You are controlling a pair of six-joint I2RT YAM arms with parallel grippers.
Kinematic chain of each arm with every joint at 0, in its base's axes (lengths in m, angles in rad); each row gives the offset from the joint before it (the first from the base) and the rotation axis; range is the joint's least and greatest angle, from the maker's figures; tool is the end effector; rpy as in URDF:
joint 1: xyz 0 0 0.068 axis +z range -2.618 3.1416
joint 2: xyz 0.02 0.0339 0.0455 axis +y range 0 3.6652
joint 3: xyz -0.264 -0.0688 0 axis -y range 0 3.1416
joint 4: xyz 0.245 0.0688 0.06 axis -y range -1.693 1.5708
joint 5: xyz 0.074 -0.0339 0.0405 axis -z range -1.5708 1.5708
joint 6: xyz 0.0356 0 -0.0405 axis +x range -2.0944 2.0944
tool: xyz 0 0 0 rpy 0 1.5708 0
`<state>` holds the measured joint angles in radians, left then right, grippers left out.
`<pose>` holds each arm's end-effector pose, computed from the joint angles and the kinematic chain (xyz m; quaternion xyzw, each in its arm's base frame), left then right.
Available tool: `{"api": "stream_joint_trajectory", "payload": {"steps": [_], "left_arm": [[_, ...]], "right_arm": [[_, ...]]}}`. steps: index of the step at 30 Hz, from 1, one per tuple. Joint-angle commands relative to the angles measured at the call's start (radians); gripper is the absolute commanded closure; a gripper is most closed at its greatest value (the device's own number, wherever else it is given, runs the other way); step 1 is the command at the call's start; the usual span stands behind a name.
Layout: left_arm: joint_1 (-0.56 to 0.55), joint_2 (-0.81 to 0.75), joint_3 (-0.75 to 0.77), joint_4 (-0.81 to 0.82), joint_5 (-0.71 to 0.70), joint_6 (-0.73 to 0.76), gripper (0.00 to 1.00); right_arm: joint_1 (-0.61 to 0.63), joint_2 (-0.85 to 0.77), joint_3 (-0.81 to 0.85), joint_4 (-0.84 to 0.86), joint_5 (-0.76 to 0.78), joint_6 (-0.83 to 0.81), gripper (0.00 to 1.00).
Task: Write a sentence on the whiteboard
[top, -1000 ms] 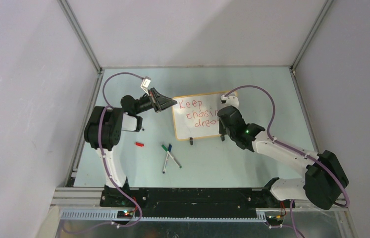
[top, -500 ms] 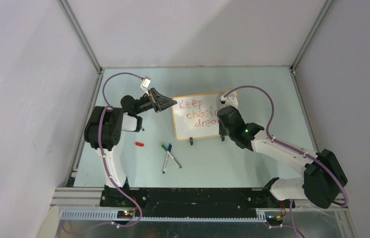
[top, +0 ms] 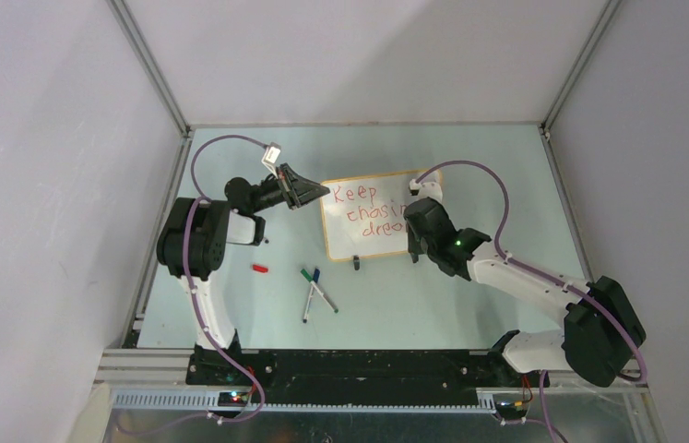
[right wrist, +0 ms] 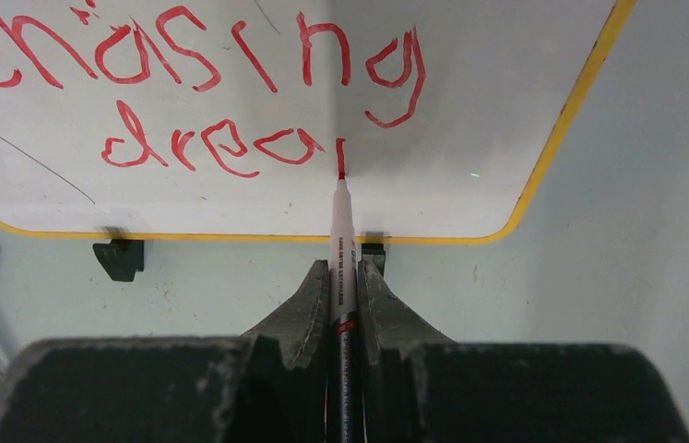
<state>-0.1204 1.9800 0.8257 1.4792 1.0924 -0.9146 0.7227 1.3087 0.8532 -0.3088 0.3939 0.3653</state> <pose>0.3583 -0.0752 0.1848 0.1962 0.6229 -0.6067 0.4532 0.2154 0.1717 0.2406 -0.0848 0.9013 0.0452 0.4224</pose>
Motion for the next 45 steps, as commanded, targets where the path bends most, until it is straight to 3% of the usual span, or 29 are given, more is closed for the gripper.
{"api": "stream_joint_trajectory", "payload": {"steps": [1,45], "left_arm": [[-0.006,-0.03,-0.011,0.058,0.048,0.072,1.0],[-0.007,-0.033,-0.014,0.058,0.048,0.076,1.0]], "right_arm": [[-0.019,-0.001,0.035,0.046,-0.008,-0.008,1.0],[-0.055,-0.028,0.066,0.025,0.022,-0.003,1.0]]}}
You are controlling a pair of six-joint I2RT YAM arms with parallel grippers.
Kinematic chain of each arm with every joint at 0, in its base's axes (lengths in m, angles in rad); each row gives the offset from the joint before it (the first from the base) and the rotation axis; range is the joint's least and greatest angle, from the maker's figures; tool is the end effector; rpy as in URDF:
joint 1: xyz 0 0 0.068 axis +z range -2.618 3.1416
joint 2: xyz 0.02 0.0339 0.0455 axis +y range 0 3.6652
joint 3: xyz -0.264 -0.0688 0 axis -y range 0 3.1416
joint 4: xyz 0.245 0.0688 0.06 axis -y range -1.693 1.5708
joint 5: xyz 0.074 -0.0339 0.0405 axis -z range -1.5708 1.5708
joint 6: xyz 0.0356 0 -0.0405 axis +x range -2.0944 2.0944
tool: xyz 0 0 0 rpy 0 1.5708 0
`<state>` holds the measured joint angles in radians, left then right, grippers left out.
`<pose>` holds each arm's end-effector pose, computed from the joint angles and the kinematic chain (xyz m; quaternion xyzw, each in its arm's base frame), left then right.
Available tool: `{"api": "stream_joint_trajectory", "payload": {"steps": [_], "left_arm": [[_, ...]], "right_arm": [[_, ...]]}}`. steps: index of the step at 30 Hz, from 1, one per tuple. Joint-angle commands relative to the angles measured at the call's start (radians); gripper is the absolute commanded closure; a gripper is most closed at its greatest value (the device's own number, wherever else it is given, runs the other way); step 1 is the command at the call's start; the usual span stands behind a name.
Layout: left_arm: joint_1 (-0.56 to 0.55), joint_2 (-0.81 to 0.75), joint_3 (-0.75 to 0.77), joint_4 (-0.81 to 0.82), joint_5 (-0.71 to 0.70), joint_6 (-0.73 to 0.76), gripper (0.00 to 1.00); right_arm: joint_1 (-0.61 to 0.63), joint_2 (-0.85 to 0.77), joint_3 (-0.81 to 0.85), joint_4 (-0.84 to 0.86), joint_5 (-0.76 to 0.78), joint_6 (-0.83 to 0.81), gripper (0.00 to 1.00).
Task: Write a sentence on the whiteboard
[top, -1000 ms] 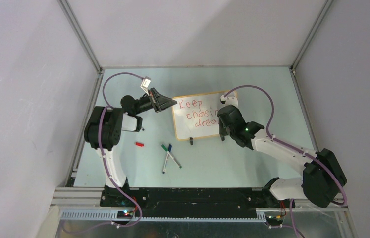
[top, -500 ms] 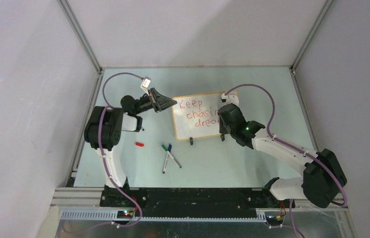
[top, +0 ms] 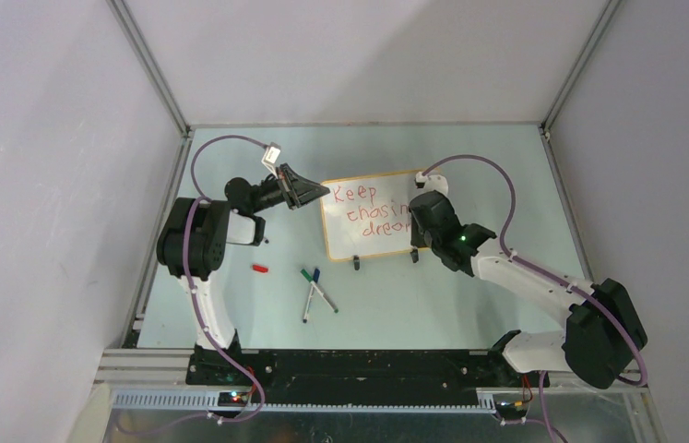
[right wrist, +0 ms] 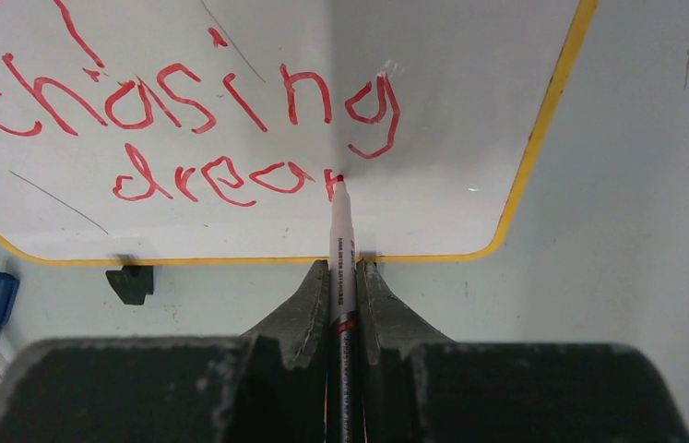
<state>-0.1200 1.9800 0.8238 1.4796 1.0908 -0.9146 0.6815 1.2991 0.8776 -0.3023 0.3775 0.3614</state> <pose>0.3580 -0.0750 0.1844 0.1951 0.6233 -0.6065 0.4533 0.2238 0.1646 0.2514 -0.0666 0.8963 0.0528 0.4352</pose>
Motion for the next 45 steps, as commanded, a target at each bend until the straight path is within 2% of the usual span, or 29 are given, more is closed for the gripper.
{"api": "stream_joint_trajectory", "payload": {"steps": [1,35,45], "left_arm": [[-0.007,-0.032,-0.012,0.057,0.05,0.076,1.0],[-0.006,-0.031,-0.012,0.057,0.052,0.075,1.0],[-0.006,-0.03,-0.012,0.057,0.051,0.074,1.0]], "right_arm": [[-0.013,-0.018,0.041,0.015,0.037,0.001,1.0],[0.001,0.014,0.014,-0.041,-0.003,0.02,1.0],[-0.013,0.0,0.032,-0.001,0.0,-0.006,1.0]]}}
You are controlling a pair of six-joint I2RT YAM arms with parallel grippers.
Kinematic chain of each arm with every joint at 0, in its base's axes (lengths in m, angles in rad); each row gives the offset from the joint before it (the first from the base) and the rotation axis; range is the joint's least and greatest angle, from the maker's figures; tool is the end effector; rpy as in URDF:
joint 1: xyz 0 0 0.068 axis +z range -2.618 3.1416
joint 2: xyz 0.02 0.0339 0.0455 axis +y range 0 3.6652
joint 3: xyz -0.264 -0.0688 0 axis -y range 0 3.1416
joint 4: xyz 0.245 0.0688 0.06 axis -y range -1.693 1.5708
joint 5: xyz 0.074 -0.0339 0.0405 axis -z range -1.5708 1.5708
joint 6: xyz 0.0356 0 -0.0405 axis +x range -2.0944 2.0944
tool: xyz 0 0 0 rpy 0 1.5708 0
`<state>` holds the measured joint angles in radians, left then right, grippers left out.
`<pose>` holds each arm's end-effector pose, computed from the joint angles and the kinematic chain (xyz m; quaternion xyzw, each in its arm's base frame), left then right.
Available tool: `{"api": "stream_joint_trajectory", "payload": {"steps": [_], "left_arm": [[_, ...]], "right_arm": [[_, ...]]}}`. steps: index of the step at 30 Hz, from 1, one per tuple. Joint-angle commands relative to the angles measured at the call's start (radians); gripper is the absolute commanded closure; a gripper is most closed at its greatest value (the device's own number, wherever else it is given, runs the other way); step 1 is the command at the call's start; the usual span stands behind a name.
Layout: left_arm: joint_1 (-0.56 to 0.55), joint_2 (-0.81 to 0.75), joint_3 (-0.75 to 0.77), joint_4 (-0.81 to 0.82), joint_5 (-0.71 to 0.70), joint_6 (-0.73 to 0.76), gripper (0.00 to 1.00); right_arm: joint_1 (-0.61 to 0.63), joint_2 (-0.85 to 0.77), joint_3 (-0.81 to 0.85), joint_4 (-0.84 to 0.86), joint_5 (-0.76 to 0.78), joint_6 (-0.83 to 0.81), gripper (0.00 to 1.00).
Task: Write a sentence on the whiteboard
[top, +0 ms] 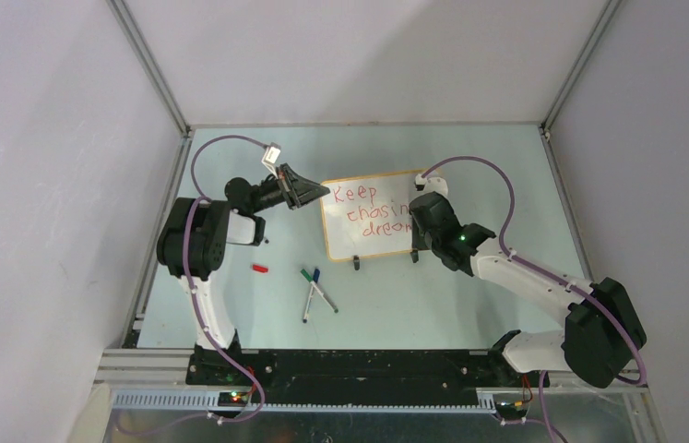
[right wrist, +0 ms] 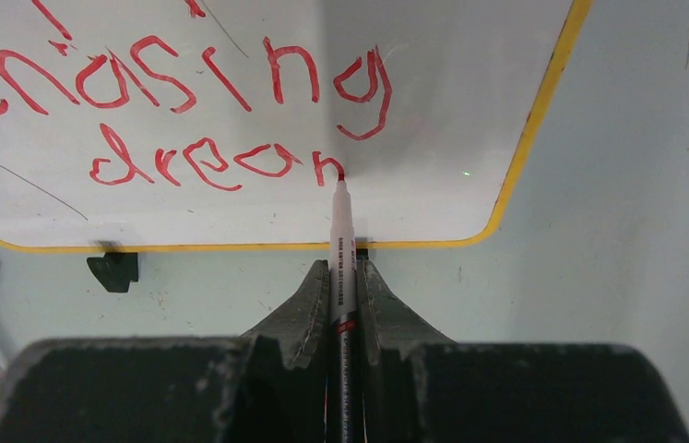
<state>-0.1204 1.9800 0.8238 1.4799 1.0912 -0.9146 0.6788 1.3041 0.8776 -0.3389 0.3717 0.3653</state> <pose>0.3579 -0.0751 0.1844 0.1955 0.6232 -0.6066 0.4532 0.2226 0.1630 0.2472 -0.0696 0.9044 0.0447 0.4186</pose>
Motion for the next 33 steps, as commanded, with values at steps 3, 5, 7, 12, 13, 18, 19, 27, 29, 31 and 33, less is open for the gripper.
{"api": "stream_joint_trajectory", "payload": {"steps": [3,5,7,12,13,18,19,27,29,31,33], "left_arm": [[-0.006,-0.03,-0.012,0.057,0.05,0.074,1.0],[-0.006,-0.031,-0.013,0.057,0.05,0.075,1.0],[-0.006,-0.03,-0.012,0.057,0.05,0.075,1.0],[-0.006,-0.03,-0.012,0.057,0.051,0.076,1.0],[-0.006,-0.03,-0.012,0.057,0.049,0.076,1.0],[-0.005,-0.032,-0.014,0.057,0.049,0.076,1.0],[-0.005,-0.032,-0.014,0.057,0.05,0.076,1.0],[-0.006,-0.032,-0.014,0.057,0.05,0.076,1.0],[-0.006,-0.032,-0.014,0.057,0.05,0.076,1.0],[-0.006,-0.032,-0.015,0.057,0.05,0.077,1.0],[-0.006,-0.032,-0.014,0.057,0.049,0.076,1.0]], "right_arm": [[-0.013,-0.002,0.044,0.04,0.002,-0.013,1.0],[-0.014,0.002,0.051,0.038,0.003,-0.015,1.0],[-0.014,0.003,0.055,0.037,0.007,-0.015,1.0],[-0.018,-0.011,0.055,0.041,0.013,-0.017,1.0],[-0.019,-0.011,0.055,0.042,0.012,-0.017,1.0],[-0.024,-0.016,0.055,0.04,0.015,-0.015,1.0],[-0.025,-0.016,0.054,0.039,0.016,-0.016,1.0],[-0.044,-0.026,0.055,0.01,0.034,0.0,1.0],[-0.046,-0.028,0.055,0.005,0.035,0.001,1.0],[-0.048,-0.027,0.055,0.0,0.029,0.003,1.0],[-0.046,-0.022,0.055,-0.004,0.026,0.006,1.0]]}}
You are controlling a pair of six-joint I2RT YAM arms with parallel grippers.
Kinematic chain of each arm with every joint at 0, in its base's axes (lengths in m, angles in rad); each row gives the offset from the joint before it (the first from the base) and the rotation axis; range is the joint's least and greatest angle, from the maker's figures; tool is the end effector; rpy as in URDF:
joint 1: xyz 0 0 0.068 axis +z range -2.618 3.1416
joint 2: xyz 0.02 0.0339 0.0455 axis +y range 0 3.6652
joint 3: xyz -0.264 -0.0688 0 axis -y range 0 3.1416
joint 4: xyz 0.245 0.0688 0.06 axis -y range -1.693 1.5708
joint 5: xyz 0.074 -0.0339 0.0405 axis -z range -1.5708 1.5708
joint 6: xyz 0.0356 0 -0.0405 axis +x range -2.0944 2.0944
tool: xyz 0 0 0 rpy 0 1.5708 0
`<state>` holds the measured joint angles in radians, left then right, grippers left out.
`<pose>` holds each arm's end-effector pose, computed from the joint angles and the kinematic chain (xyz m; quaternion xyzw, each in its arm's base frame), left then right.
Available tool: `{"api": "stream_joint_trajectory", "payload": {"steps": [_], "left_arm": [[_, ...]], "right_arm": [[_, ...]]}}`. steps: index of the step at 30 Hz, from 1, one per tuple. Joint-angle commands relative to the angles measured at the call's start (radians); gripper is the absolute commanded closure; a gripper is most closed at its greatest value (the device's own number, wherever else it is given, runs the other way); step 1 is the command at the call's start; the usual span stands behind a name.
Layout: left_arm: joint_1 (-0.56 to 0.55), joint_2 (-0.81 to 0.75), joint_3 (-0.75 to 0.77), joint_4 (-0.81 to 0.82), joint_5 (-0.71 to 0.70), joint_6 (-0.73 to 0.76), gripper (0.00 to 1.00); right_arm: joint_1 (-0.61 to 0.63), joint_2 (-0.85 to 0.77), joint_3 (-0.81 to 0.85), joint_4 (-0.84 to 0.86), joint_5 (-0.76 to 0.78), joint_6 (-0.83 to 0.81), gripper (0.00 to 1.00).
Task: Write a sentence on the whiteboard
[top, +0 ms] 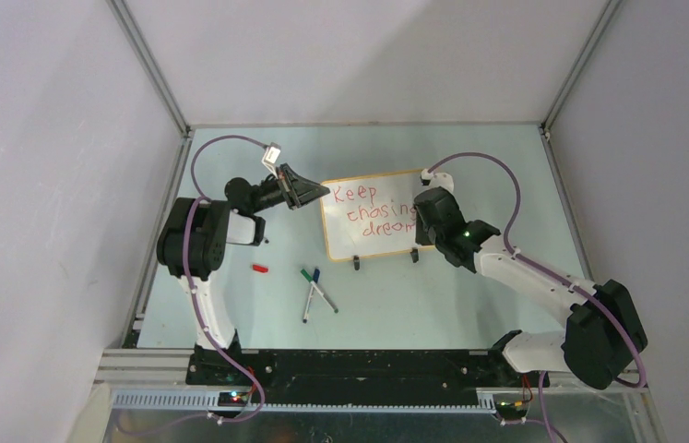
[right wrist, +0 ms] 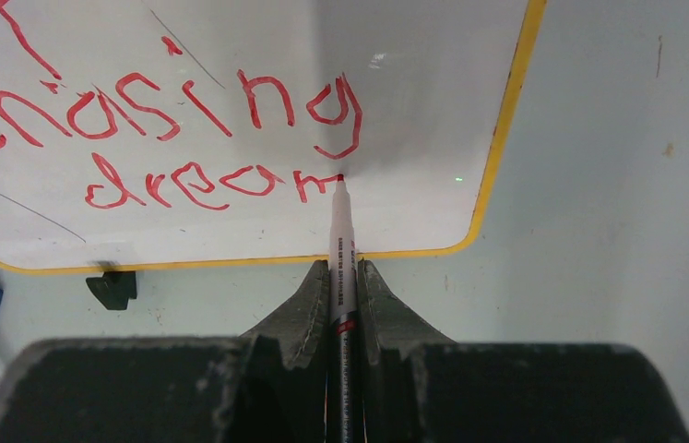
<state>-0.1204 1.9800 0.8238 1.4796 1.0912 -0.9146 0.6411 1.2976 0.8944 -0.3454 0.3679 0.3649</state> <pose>0.3580 -0.0751 0.1844 0.1954 0.6233 -0.6067 0.4531 0.2290 0.1549 0.2538 -0.0517 0.9027 0.0425 0.4250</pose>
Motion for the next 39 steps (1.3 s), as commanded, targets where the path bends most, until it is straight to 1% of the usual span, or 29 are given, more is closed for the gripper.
{"api": "stream_joint_trajectory", "payload": {"steps": [1,17,28,34,39], "left_arm": [[-0.006,-0.032,-0.014,0.057,0.049,0.076,1.0],[-0.005,-0.034,-0.015,0.058,0.05,0.077,1.0],[-0.006,-0.033,-0.015,0.058,0.051,0.077,1.0],[-0.005,-0.033,-0.016,0.057,0.049,0.077,1.0],[-0.007,-0.033,-0.015,0.057,0.05,0.077,1.0]], "right_arm": [[-0.008,-0.011,0.038,0.001,0.027,0.008,1.0],[-0.004,-0.01,-0.019,-0.018,-0.018,0.034,1.0],[0.003,-0.009,-0.022,-0.023,-0.012,0.037,1.0],[0.006,-0.073,-0.029,0.021,-0.025,0.018,1.0],[0.014,-0.18,-0.097,0.092,-0.026,-0.004,1.0]]}}
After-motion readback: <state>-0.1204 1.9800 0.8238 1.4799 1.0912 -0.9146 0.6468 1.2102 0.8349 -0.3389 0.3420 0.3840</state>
